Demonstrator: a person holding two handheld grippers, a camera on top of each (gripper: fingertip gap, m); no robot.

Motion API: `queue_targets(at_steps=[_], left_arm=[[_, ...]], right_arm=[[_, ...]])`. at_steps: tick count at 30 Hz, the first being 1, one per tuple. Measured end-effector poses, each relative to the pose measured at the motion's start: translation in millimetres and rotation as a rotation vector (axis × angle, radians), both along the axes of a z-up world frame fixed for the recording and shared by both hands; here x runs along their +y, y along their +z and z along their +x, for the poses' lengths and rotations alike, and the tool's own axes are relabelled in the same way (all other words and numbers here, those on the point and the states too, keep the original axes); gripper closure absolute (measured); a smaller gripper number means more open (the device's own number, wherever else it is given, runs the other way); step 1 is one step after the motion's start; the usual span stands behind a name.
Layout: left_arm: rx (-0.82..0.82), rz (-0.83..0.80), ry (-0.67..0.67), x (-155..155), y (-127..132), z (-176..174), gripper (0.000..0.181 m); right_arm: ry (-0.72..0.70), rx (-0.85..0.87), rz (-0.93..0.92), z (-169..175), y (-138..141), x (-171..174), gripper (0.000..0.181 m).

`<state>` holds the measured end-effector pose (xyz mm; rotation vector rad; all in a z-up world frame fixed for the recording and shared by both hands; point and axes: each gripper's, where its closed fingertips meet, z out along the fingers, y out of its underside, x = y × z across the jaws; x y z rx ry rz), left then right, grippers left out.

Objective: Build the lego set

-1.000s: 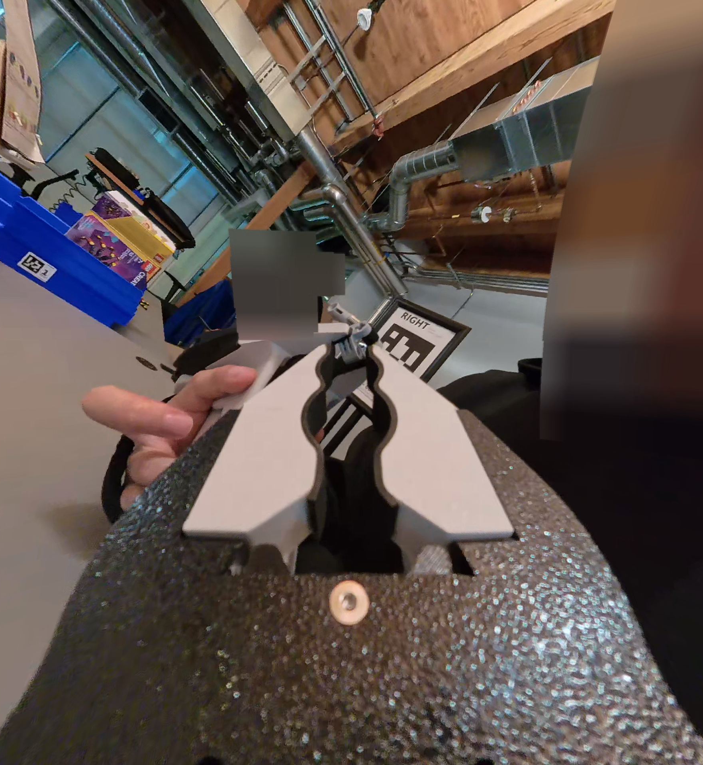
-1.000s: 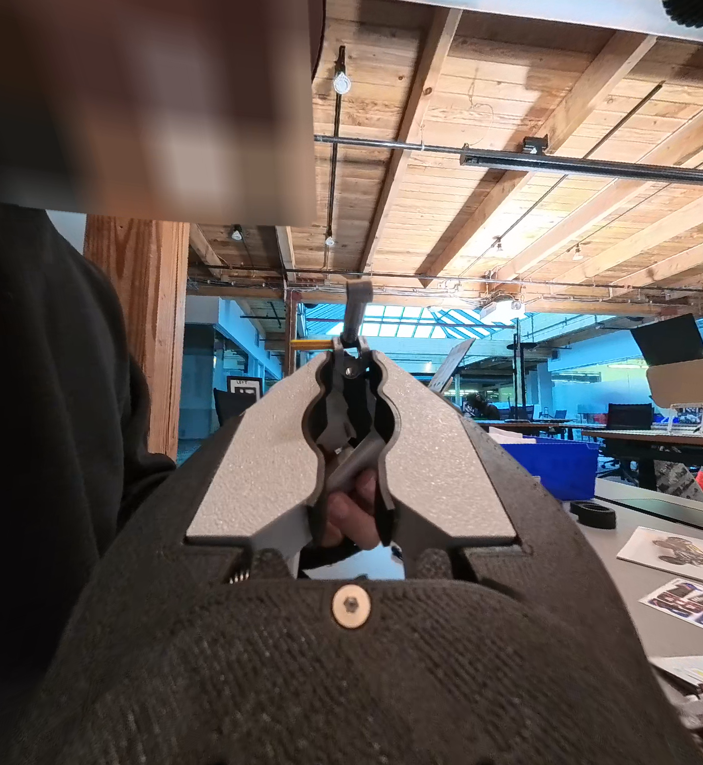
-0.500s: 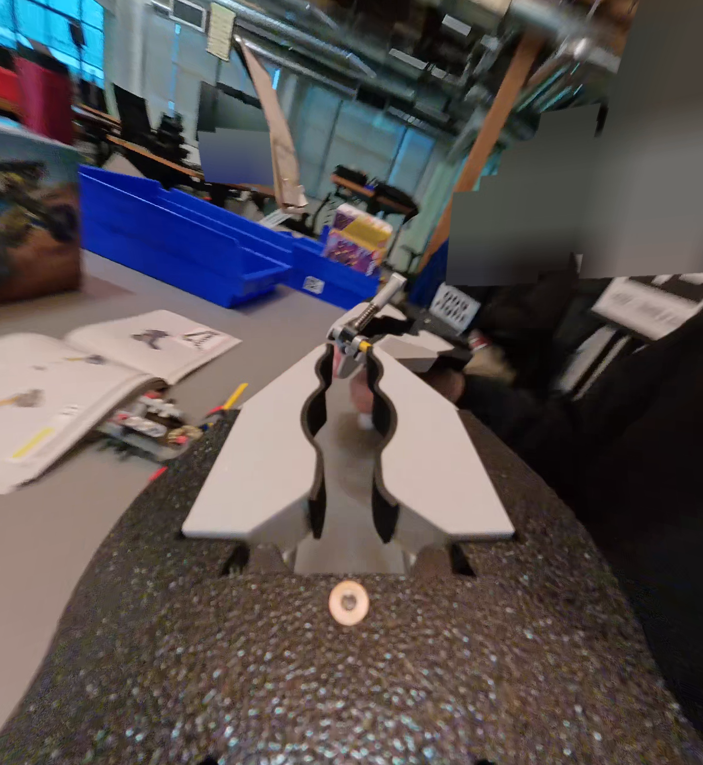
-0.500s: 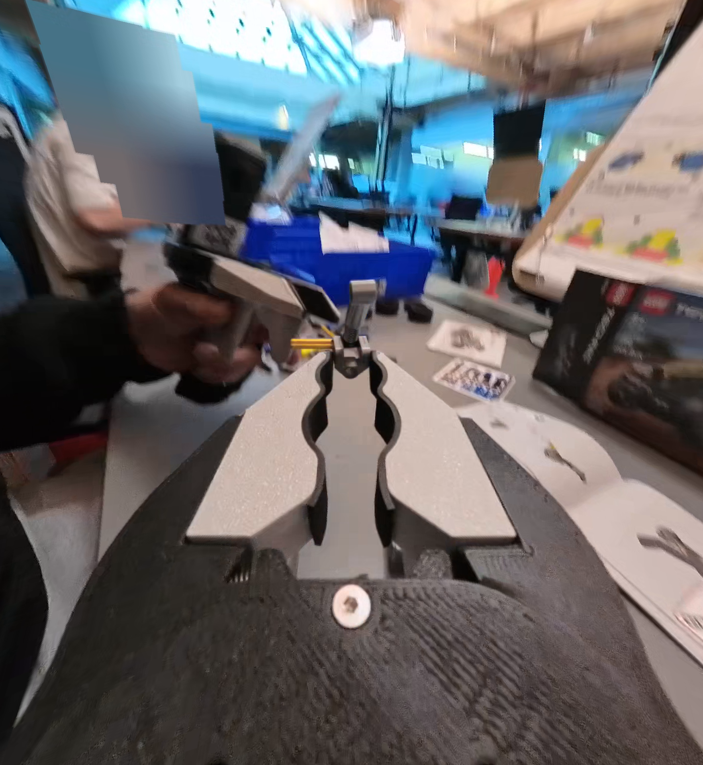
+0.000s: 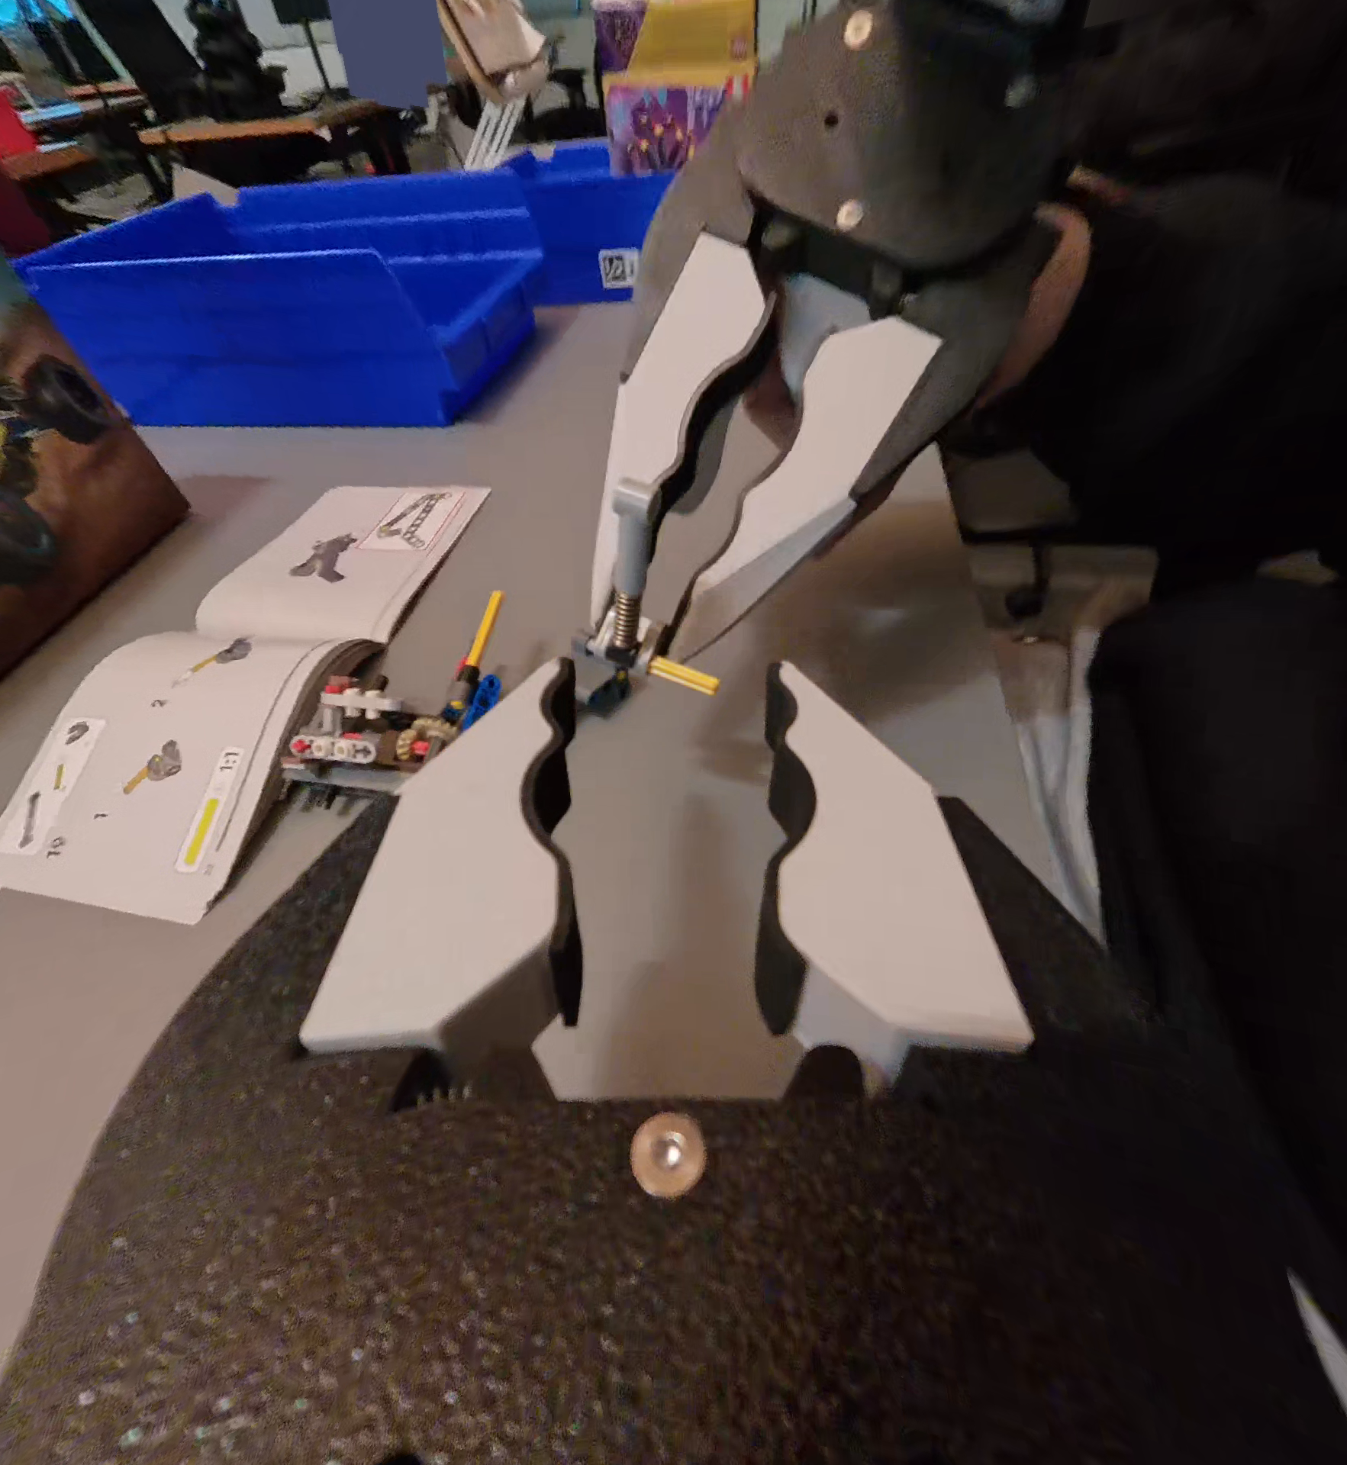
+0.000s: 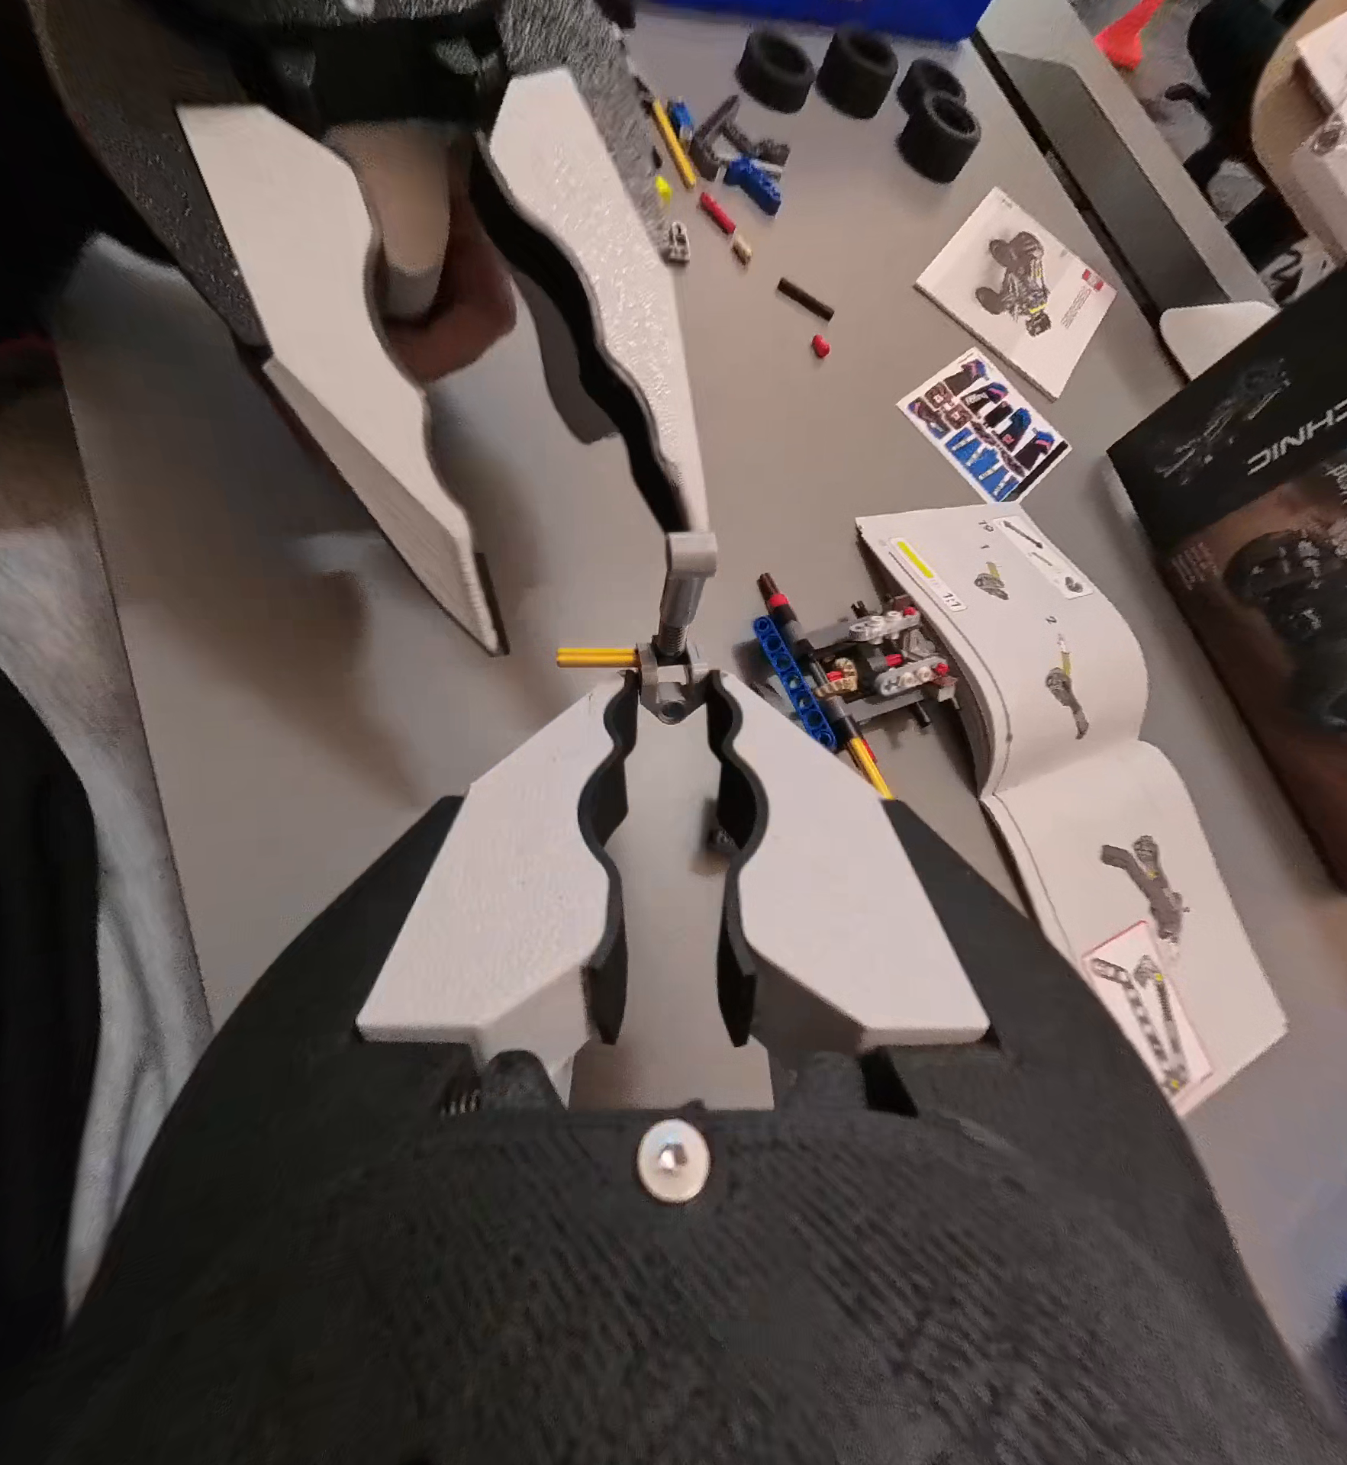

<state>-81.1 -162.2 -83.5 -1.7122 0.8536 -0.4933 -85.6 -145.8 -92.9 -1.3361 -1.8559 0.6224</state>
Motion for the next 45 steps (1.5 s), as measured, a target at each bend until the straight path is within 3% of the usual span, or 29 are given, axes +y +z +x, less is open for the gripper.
queue_targets(at_steps=[4, 10, 15, 19, 23, 32, 45], left_arm=[[0.072, -0.008, 0.065, 6, -2, 0, 0.135], [-0.062, -0.083, 0.110, 11, 9, 7, 0.142], [-0.076, -0.202, 0.163, 16, -5, 7, 0.148], [-0.114, -0.286, 0.184, 18, -14, 12, 0.148], [-0.217, -0.349, 0.199, 20, -14, 13, 0.170], [-0.528, -0.497, 0.195, 19, -5, 4, 0.175], [-0.705, -0.528, 0.122, 14, 14, -3, 0.176]], right_arm=[[0.046, -0.061, 0.154, 3, -8, 1, 0.166], [0.032, -0.180, 0.382, 12, -20, 14, 0.166], [0.028, -0.226, 0.460, 16, -24, 19, 0.166], [0.032, -0.224, 0.467, 14, -23, 17, 0.166], [0.051, -0.198, 0.457, 11, -20, 12, 0.166], [0.093, -0.079, 0.339, 8, -8, 5, 0.166], [0.163, 0.123, 0.356, 2, 16, -3, 0.167]])
